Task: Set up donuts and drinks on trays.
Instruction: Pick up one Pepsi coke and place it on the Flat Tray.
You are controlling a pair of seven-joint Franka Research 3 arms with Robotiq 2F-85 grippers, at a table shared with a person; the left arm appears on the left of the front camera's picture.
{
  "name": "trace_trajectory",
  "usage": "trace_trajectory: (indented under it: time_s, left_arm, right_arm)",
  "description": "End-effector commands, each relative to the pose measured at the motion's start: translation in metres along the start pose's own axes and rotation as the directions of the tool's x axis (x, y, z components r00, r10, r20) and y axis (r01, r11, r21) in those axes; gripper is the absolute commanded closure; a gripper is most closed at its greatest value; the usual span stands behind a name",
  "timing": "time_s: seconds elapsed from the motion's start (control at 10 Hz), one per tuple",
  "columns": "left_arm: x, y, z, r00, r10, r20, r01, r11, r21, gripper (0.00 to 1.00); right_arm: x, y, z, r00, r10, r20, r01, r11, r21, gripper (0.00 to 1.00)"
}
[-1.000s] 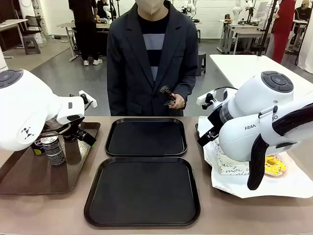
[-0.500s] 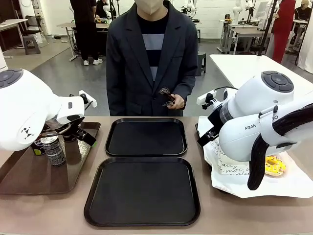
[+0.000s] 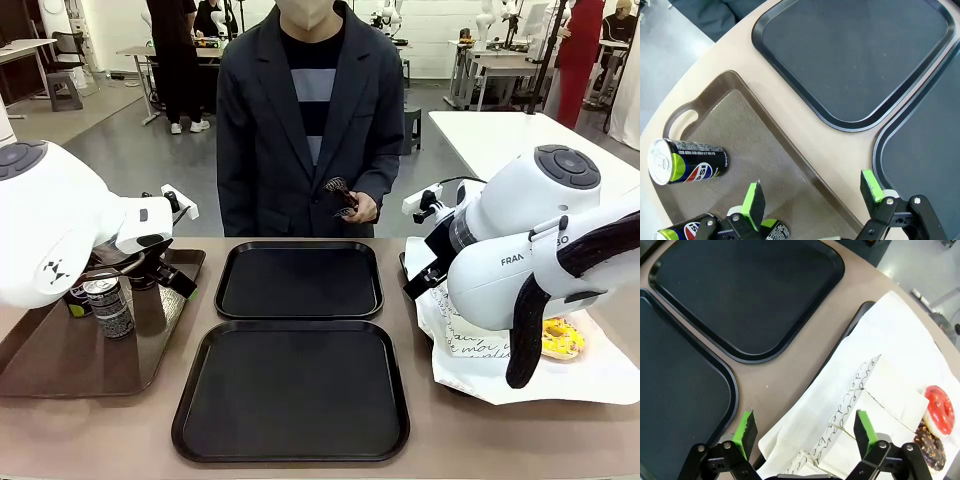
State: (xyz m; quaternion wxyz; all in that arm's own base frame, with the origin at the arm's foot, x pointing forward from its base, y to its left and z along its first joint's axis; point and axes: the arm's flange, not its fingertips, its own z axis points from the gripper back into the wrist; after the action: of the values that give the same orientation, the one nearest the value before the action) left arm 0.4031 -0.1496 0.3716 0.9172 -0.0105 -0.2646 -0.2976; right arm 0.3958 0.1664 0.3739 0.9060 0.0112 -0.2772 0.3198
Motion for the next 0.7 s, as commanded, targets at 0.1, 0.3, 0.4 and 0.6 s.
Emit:
trace_trajectory:
  time_s: [0.1, 0.3, 0.4, 0.6]
  left_arm:
    - [0.0, 0.0, 0.0, 1.0, 0.0, 0.0, 0.0, 1.0, 0.0, 0.0]
    - [-0.01, -0.004, 0.019, 1.0, -0.011, -0.029, 0.011, 1.0, -0.001, 0.0]
    - [-0.026, -0.009, 0.043, 0.999, -0.03, -0.039, 0.03, 1.0, -0.003, 0.0]
    - [-0.063, -0.024, 0.078, 0.99, -0.09, -0.107, 0.081, 0.993, -0.088, 0.0]
  right_arm:
    - [0.0, 0.0, 0.0, 1.0, 0.0, 0.0, 0.0, 1.0, 0.0, 0.0]
    - [-0.014, 0.0, 0.017, 1.0, -0.004, -0.012, 0.004, 1.0, -0.019, 0.0]
    - [-0.034, 0.004, 0.038, 0.999, 0.017, -0.048, -0.017, 1.0, -0.004, 0.0]
    - [-0.088, 0.015, 0.089, 0.986, 0.016, -0.166, -0.011, 0.999, 0.03, 0.0]
